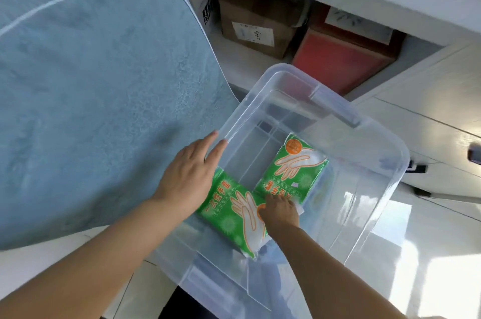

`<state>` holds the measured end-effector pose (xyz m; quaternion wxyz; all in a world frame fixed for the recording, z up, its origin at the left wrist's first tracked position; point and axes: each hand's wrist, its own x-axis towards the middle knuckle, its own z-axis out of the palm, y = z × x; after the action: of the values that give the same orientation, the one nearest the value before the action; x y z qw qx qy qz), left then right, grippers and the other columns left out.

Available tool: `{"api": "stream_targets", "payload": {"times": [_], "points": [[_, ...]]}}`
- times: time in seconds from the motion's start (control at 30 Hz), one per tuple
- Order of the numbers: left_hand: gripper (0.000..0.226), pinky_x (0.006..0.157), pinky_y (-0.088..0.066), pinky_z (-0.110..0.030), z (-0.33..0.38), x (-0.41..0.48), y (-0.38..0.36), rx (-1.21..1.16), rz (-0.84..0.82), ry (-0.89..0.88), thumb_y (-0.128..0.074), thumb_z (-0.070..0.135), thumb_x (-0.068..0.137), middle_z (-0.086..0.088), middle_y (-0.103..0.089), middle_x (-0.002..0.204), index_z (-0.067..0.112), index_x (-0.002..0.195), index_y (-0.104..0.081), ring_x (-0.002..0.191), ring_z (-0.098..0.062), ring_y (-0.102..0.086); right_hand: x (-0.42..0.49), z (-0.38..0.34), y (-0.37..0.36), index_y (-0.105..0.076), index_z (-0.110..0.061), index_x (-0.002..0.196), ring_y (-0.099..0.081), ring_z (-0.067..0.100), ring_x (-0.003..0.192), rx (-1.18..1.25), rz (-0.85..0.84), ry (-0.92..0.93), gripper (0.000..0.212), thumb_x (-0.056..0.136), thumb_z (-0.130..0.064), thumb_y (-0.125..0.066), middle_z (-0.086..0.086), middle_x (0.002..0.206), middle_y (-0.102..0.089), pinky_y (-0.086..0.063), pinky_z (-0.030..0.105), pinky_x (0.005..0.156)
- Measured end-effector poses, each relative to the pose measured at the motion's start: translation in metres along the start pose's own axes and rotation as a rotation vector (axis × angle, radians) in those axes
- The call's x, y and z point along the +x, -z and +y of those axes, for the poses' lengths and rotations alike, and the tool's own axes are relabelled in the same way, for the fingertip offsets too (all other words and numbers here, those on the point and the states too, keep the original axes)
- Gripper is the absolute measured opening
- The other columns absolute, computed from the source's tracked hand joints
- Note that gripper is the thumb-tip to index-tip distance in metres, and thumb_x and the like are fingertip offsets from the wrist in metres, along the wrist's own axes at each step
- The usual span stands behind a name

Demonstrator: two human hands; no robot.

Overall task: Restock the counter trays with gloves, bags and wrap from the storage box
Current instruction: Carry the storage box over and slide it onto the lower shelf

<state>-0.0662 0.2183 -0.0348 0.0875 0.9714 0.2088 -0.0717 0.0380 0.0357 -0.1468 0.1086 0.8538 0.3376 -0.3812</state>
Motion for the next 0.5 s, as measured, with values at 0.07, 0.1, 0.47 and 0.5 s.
{"api": "stream_targets", "payload": {"times": [0.07,0.1,0.47,0.5], "points": [[0.079,0.083,-0.054,-0.039,0.000,0.004,-0.006,-0.002,-0.002,0.010,-0.076,-0.003,0.058,-0.023,-0.052,0.132,0.000,0.131,-0.045,0.106,-0.034,-0.061,0.003,-0.005,0.000,-0.059,-0.011,0.106,-0.051,0.026,0.111,0.017,0.008,-0.029,0.026,0.087,-0.023,-0.046,0.008,0.112,-0.062,-0.032,0.039,0.104],[0.082,0.081,-0.055,-0.039,0.000,0.006,-0.008,-0.003,-0.003,0.010,-0.076,-0.004,0.057,-0.024,-0.051,0.132,0.000,0.132,-0.043,0.105,-0.035,-0.062,0.002,-0.006,0.001,-0.062,-0.010,0.100,-0.053,0.026,0.107,0.046,0.020,-0.030,0.022,0.086,-0.020,-0.048,0.009,0.108,-0.063,-0.035,0.037,0.100],[0.088,0.076,-0.058,-0.038,0.002,0.006,-0.012,-0.018,0.017,-0.003,-0.070,-0.010,0.059,-0.029,-0.049,0.133,0.001,0.135,-0.028,0.107,-0.038,-0.061,-0.017,-0.006,0.039,-0.040,-0.011,0.073,-0.054,0.031,0.082,0.735,0.368,-0.400,0.019,0.091,-0.015,-0.044,0.011,0.087,-0.052,-0.031,0.031,0.063],[0.087,0.077,-0.057,-0.039,0.001,0.006,-0.014,-0.010,0.019,-0.006,-0.070,-0.009,0.059,-0.028,-0.049,0.133,0.001,0.135,-0.028,0.107,-0.037,-0.061,-0.009,-0.008,0.043,-0.041,-0.010,0.074,-0.053,0.031,0.081,0.780,0.376,-0.418,0.018,0.091,-0.014,-0.043,0.014,0.089,-0.055,-0.031,0.031,0.063]]}}
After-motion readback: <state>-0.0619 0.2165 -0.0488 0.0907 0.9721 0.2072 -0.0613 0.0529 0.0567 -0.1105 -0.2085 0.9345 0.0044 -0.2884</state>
